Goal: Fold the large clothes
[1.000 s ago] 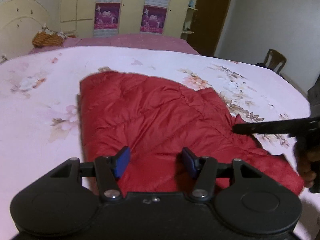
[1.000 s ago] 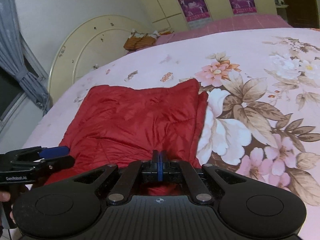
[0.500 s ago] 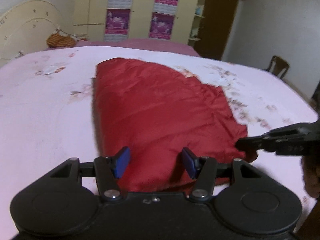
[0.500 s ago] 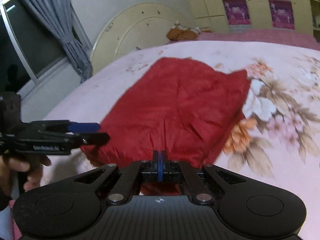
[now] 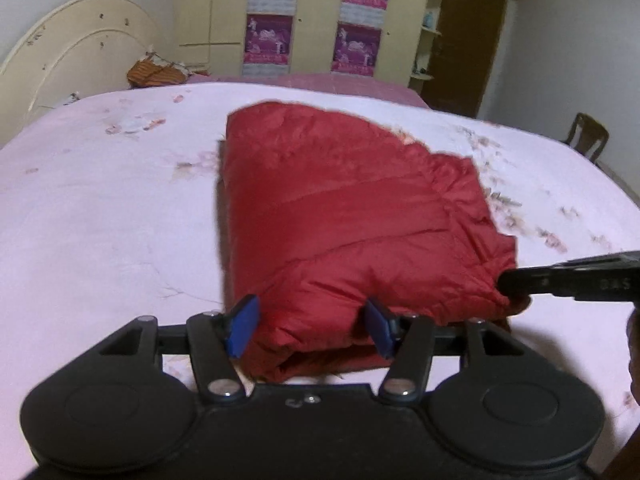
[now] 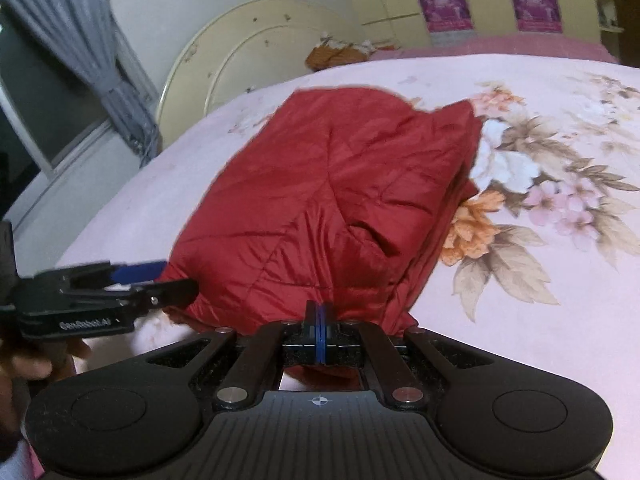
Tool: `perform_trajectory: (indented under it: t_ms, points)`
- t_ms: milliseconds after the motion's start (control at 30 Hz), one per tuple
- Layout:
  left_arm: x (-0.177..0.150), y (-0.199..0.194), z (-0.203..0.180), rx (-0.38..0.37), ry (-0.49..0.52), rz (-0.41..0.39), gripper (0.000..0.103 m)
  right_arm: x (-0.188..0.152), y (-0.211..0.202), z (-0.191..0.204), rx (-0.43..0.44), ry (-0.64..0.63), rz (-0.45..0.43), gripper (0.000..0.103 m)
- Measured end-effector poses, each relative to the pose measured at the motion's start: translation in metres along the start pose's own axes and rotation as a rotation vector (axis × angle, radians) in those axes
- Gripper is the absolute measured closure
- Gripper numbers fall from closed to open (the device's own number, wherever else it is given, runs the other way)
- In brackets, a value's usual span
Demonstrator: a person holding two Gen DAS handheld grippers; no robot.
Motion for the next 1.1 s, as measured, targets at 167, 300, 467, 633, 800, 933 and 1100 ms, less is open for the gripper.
perform_trajectory:
  t_ms: [167,300,467,633,800,933,1100]
  points:
    - [0.004,-0.048,-0.02,0.019,-0.016,-0.042,0.039,0.002,-0.055,0.015,-0.067,0.004,-0.051,0.103]
    - [0.0,-0.077,-0.045,0.146,-0.009,-0.124,0.0,0.0,-0.092,0.023,-0.19,0.02,-0.097,0.077]
    - [-0.005,-0.099,-0.065,0.128,-0.012,-0.111,0.0,-0.013,-0.124,0.045,-0.279,-0.056,-0.172,0.0]
    - [-0.01,-0.132,-0.089,0.132,0.041,-0.14,0.0,-0.026,-0.149,0.067,-0.327,-0.032,-0.193,0.0]
    - [-0.022,-0.164,-0.102,0.103,0.032,-0.156,0.0,-0.048,-0.18,0.092,-0.367,-0.013,-0.193,0.0]
    - [-0.029,-0.18,-0.105,0.101,0.028,-0.158,0.0,-0.063,-0.194,0.111,-0.386,-0.024,-0.197,0.0]
    - [-0.037,-0.193,-0.104,0.106,0.014,-0.162,0.0,-0.074,-0.204,0.124,-0.387,-0.041,-0.201,0.0]
Point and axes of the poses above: each gripper's, at about its wrist camera, not at the fingertips, and y roughly the way its jaws point, z to its left, x to its top, the point moved 1 cm from there along y, roughly the way its jaws point, and after that the axes turned 5 degrees about -z, right-handed, at the moved point
